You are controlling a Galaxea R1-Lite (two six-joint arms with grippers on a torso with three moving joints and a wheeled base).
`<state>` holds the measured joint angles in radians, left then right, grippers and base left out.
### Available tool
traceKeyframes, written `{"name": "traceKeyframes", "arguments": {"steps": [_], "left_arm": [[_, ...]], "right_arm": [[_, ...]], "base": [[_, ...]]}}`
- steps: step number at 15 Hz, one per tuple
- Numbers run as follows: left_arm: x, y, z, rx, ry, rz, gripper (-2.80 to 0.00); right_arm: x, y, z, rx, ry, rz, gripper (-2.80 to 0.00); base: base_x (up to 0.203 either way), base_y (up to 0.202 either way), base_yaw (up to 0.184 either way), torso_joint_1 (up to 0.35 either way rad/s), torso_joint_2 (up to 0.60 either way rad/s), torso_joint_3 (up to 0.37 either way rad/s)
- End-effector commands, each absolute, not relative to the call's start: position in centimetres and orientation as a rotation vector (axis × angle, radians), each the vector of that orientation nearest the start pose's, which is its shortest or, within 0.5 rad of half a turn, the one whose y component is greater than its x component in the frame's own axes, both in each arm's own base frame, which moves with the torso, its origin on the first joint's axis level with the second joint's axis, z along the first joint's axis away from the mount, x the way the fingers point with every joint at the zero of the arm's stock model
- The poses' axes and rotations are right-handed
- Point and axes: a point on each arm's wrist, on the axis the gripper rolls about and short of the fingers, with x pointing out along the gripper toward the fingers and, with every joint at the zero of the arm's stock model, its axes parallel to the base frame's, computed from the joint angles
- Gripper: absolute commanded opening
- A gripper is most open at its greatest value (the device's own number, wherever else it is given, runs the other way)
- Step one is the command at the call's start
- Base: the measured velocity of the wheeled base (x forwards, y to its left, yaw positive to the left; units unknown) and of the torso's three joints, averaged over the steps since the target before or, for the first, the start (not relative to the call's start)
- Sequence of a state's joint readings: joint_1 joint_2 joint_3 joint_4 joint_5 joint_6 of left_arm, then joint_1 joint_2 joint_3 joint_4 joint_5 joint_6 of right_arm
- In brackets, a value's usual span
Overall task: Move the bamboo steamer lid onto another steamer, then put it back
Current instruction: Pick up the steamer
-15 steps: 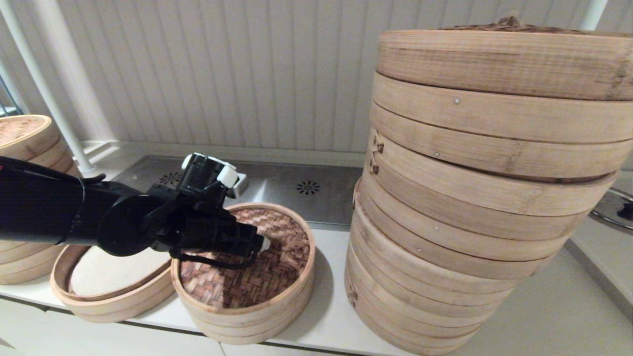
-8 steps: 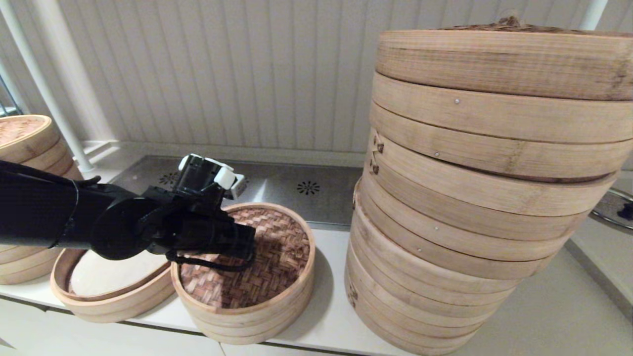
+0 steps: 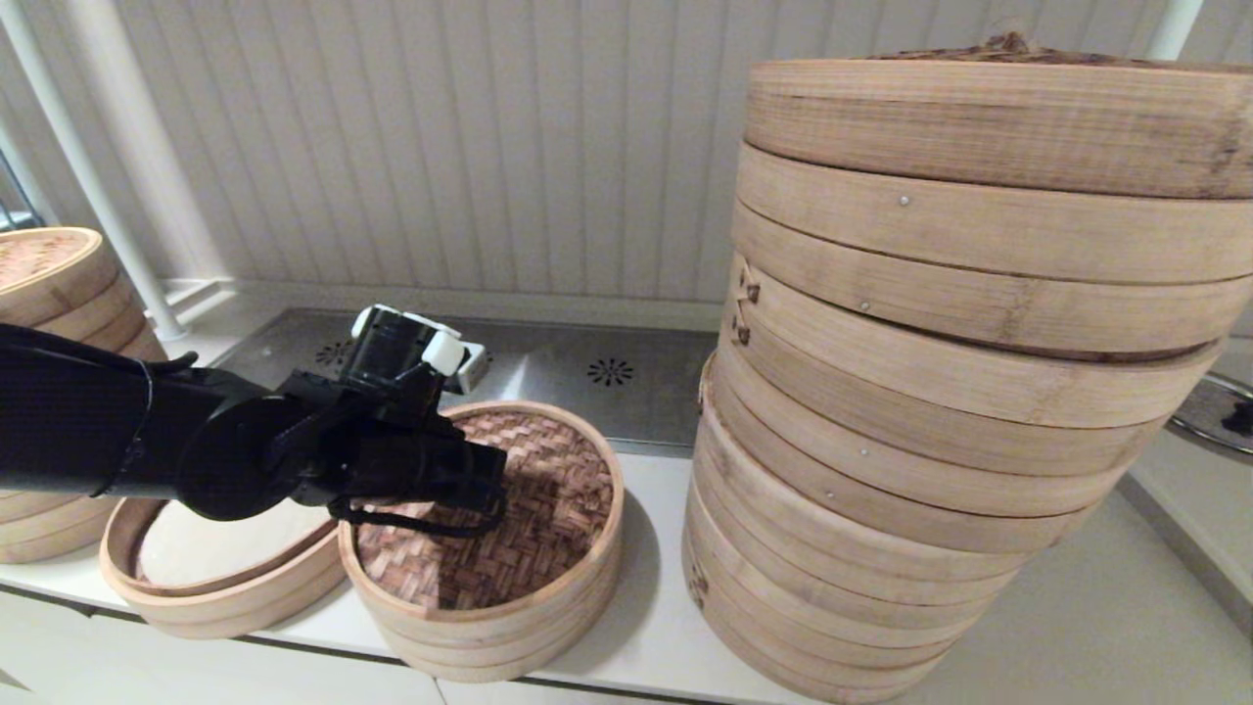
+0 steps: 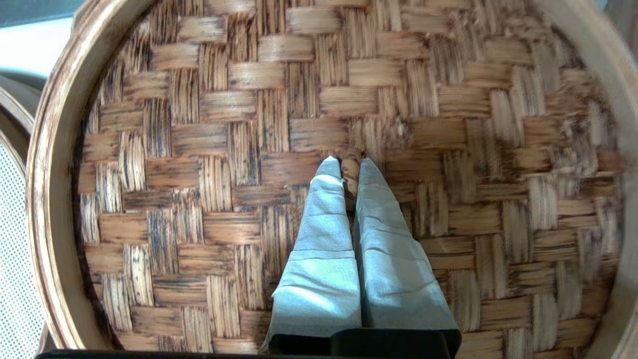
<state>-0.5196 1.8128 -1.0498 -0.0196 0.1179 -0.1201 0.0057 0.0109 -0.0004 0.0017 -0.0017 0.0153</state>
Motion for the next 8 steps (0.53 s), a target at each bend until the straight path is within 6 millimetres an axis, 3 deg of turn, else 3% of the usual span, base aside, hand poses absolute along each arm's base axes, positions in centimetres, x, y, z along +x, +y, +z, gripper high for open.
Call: {"name": "traceKeyframes", "arguments": {"steps": [1, 8], "left_arm": [[28.4, -15.9, 16.2, 0.112, 0.707, -0.338, -2.8], [28.4, -15.9, 18.1, 0.098, 0.651, -0.339, -2.8]], "right_arm": [[-2.2, 0.0, 7.6, 0.015, 0.011, 0.005, -2.8], [-2.2, 0.0, 7.6, 0.015, 0.011, 0.005, -2.8]], "base": [[0.0, 0.0, 0.0, 0.0, 0.0, 0.0], [0.0, 0.0, 0.0, 0.0, 0.0, 0.0]]}}
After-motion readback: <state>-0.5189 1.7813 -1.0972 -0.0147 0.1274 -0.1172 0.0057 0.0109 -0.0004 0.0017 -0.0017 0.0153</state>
